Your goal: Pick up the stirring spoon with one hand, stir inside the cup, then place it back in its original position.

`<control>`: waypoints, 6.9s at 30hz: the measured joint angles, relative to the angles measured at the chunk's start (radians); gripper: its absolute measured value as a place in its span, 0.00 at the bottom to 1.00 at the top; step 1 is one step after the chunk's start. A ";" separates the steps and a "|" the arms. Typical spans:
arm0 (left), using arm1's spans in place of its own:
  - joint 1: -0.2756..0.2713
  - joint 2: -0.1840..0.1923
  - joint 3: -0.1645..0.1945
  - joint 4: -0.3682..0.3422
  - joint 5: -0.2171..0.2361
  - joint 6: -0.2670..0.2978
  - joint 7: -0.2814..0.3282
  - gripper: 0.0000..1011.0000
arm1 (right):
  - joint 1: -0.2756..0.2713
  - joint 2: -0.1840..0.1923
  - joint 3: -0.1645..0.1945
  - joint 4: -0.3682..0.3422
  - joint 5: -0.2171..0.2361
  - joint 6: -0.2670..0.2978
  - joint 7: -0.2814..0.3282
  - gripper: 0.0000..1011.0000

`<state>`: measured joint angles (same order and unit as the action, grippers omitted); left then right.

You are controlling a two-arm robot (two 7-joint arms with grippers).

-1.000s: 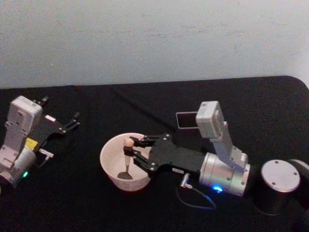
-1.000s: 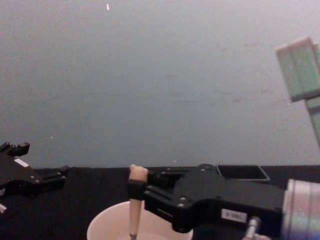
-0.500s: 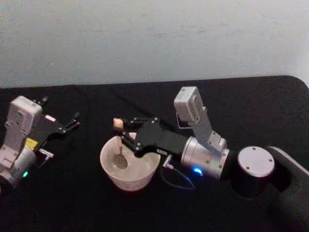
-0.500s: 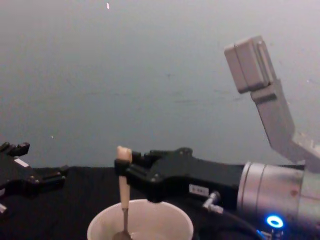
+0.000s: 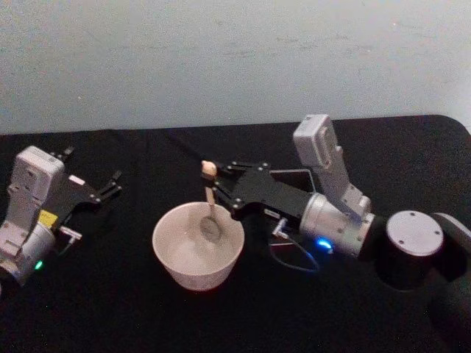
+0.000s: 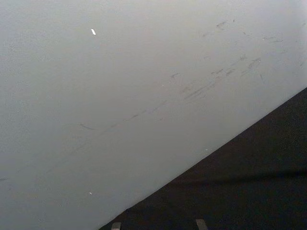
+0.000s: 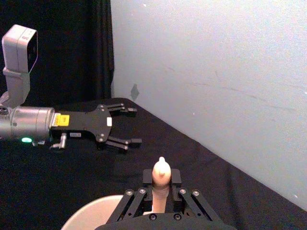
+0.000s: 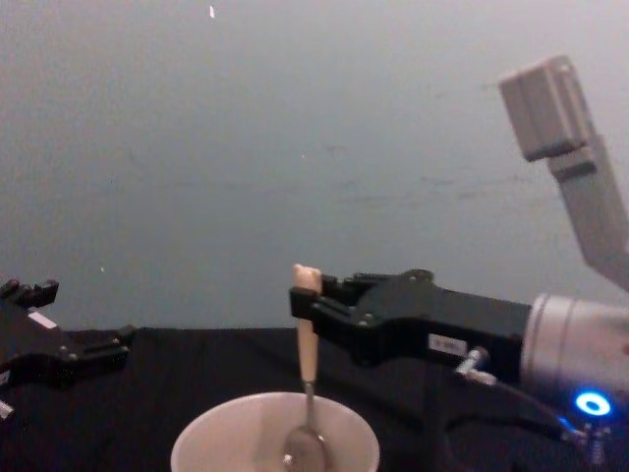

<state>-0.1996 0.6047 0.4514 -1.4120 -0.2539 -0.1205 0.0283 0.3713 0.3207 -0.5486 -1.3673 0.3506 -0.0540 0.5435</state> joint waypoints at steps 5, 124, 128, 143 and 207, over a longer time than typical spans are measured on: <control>0.000 0.000 0.000 0.000 0.000 0.000 0.000 0.99 | -0.032 0.046 0.020 -0.045 0.027 0.026 0.018 0.21; 0.000 0.000 0.000 0.000 0.000 0.000 0.000 0.99 | -0.051 0.089 0.025 -0.138 0.140 0.173 -0.026 0.21; 0.000 0.000 0.000 0.000 0.000 0.000 0.000 0.99 | -0.072 0.121 0.035 -0.176 0.168 0.183 -0.007 0.21; 0.000 0.000 0.000 0.000 0.000 0.000 0.000 0.99 | -0.086 0.138 0.051 -0.224 0.244 0.200 -0.042 0.21; 0.000 0.000 0.000 0.000 0.000 0.000 0.000 0.99 | -0.101 0.272 0.177 -0.198 0.487 0.164 -0.111 0.21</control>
<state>-0.1995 0.6047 0.4514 -1.4120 -0.2539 -0.1205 0.0283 0.2703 0.5922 -0.3720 -1.5655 0.8373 0.1101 0.4328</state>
